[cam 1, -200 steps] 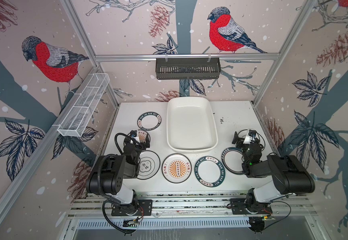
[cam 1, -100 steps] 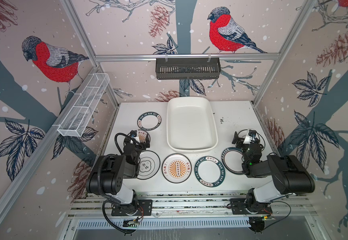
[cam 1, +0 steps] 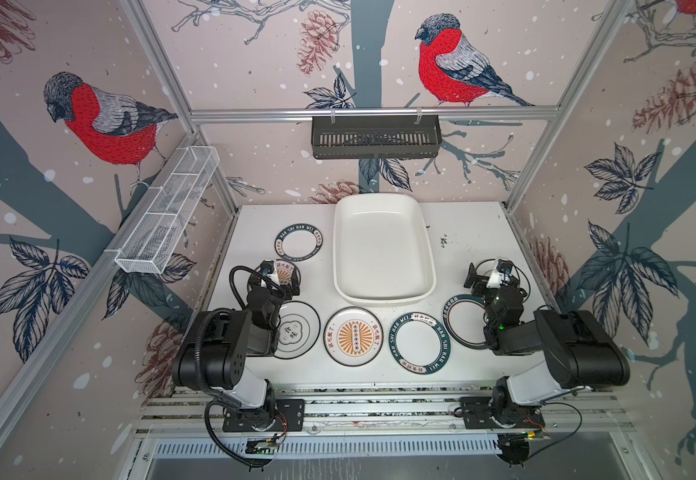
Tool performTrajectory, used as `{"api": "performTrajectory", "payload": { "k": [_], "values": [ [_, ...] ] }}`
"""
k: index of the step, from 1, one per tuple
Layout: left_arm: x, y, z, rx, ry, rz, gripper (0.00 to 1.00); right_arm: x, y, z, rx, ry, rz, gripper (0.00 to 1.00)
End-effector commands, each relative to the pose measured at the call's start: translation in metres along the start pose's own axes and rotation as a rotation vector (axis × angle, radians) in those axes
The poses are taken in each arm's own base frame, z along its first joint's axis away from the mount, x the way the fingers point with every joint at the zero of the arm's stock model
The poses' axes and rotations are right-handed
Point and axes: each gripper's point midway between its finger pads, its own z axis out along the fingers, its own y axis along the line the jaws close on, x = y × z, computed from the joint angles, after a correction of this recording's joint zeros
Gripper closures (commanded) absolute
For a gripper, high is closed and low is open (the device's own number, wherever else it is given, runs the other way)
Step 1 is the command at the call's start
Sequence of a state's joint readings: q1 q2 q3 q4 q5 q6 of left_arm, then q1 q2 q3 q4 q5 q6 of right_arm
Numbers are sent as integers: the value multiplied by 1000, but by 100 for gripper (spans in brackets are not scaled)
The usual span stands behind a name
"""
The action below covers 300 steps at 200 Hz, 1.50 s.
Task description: Place the plates into the plastic bin on the countertop
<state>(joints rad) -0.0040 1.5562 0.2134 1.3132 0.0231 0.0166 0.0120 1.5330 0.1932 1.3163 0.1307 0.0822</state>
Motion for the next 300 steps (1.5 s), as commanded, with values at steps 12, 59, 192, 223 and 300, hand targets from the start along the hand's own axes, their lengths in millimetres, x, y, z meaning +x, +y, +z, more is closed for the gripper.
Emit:
{"api": "performTrajectory", "payload": {
  "k": [12,59,192,223,300],
  "values": [
    [-8,1,1,-6,-28,6,1,-4,-1,1,5,-14,3,0],
    [-7,4,-1,-25,-30,-3,2,-4,-2,1,3,-12,4,0],
    [-20,2,-11,-16,-72,5,2,-21,-30,4,169,7,65,0],
    [-25,0,-6,-1,-49,8,2,-32,-39,7,236,48,100,0],
    [-39,-16,-1,98,50,32,2,-47,-23,3,181,221,347,0]
  ]
}}
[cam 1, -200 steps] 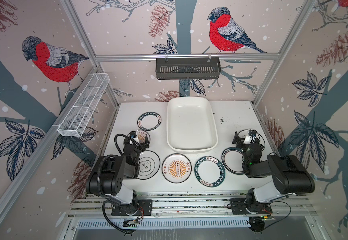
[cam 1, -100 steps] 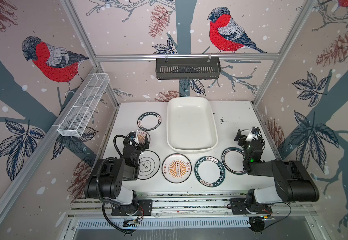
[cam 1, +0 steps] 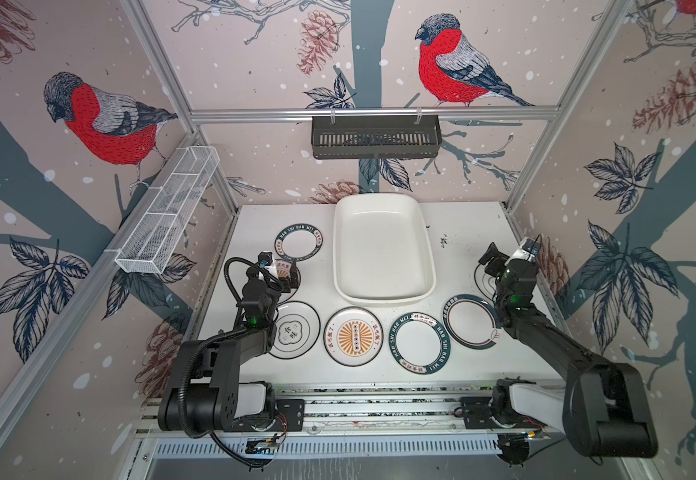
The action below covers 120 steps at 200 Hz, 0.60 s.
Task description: Place the plates into the plastic bin on the countertop
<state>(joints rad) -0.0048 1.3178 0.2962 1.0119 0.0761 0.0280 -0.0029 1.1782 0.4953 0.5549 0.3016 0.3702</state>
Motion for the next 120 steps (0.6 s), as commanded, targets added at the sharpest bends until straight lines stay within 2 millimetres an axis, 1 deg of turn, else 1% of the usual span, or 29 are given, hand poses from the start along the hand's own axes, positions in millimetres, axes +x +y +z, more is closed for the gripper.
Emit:
{"api": "performTrajectory", "payload": {
  "k": [1,13,30,51,68,97,120],
  "values": [
    [4,-8,1,47,72,18,2,30,0,-4,0,162,68,0],
    [-1,-10,2,61,93,26,2,30,3,-6,-15,182,94,0],
    [-8,-14,3,90,132,33,2,32,1,-9,3,214,135,0],
    [-12,-20,5,132,205,47,2,41,-18,-11,87,284,205,0],
    [-17,-26,6,174,250,69,2,47,-24,-14,99,329,242,0],
    [-23,-45,1,292,311,98,2,53,-38,-17,130,358,286,0],
    [-30,-56,-4,362,346,91,2,57,-55,-23,190,389,306,2]
  ]
}}
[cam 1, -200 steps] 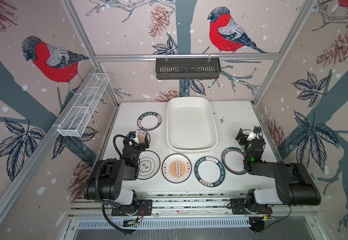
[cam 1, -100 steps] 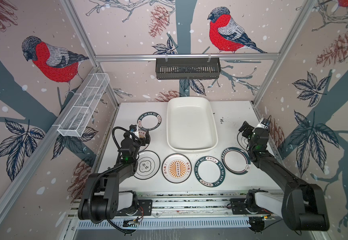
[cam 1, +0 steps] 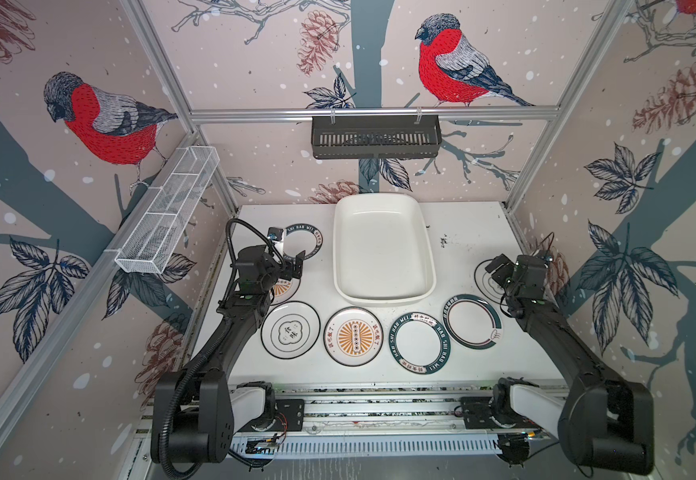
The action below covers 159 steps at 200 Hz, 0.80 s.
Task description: Place the plates into the plastic bin on the countertop
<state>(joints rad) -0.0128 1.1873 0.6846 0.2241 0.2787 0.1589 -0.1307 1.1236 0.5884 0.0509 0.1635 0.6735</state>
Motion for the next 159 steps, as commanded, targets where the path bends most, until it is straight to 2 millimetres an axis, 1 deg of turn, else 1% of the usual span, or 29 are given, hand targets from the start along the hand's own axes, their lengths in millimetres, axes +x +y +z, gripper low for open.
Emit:
{"api": "performTrajectory", "payload": {
  "k": [1,17,39,76,97,127,143,159],
  "values": [
    [12,-25,-6,137,99,11,2,9,-15,-3,47,60,44,2],
    [7,-35,-10,199,113,11,2,7,-30,-6,98,40,62,3],
    [6,-46,-12,266,154,10,2,11,-53,-7,171,42,91,3],
    [8,-51,-10,308,204,13,2,12,-87,-13,271,26,167,2],
    [8,-53,-8,332,224,-6,2,13,-102,-13,280,21,215,2],
    [5,-56,-6,357,233,-36,2,15,-115,-7,280,45,245,3],
    [4,-57,-6,357,230,-42,2,20,-119,-1,264,74,264,7],
    [3,-57,-7,358,226,-47,2,22,-118,5,216,102,278,13]
  ]
}}
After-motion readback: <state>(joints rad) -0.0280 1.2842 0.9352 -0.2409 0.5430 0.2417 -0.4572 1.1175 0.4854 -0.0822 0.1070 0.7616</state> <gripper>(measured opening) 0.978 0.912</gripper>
